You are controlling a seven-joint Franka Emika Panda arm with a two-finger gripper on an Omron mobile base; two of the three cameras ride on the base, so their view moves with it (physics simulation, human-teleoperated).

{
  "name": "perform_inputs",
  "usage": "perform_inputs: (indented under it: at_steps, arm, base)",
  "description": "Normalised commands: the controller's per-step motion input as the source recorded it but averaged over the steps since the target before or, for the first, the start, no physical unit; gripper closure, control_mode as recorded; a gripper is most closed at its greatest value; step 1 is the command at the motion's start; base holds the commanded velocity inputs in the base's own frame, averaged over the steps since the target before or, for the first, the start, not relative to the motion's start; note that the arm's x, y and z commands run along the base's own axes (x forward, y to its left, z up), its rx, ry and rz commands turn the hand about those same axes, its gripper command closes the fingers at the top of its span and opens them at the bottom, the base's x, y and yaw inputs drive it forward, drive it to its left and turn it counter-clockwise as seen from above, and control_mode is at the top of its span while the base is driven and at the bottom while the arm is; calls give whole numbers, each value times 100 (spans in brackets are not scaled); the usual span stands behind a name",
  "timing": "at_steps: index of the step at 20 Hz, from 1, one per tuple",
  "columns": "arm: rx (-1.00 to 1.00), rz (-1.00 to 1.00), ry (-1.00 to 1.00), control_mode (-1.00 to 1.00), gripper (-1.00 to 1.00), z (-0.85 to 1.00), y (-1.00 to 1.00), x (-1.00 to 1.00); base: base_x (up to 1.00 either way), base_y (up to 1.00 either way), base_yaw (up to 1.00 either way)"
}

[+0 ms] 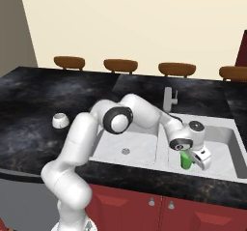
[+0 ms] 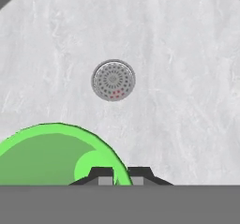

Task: Move any existing items from the left basin to the right basin for drying. Then move the mug from the counter to the left basin of the sink for washing.

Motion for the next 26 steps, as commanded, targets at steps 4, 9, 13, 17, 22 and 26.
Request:
perform_inputs:
  at_steps: [4,9,13,17,22,26]
  arm:
    - [0,13,0,-100,100,-25,-6,22]
    - [0,12,0,-100,100,-26,-3,18]
    - [0,12,0,-100,100,-23,0,10]
    - [0,10,3,-100,100,-18,0,6]
    - [-2,6,8,-100,-100,-13,7,8]
    - [-1,5,5,-100,-100,-1,7,4]
  base:
    - [0,0,0]
    - [0,0,0]
    - [0,0,0]
    - [0,0,0]
    - [0,0,0]
    - [0,0,0]
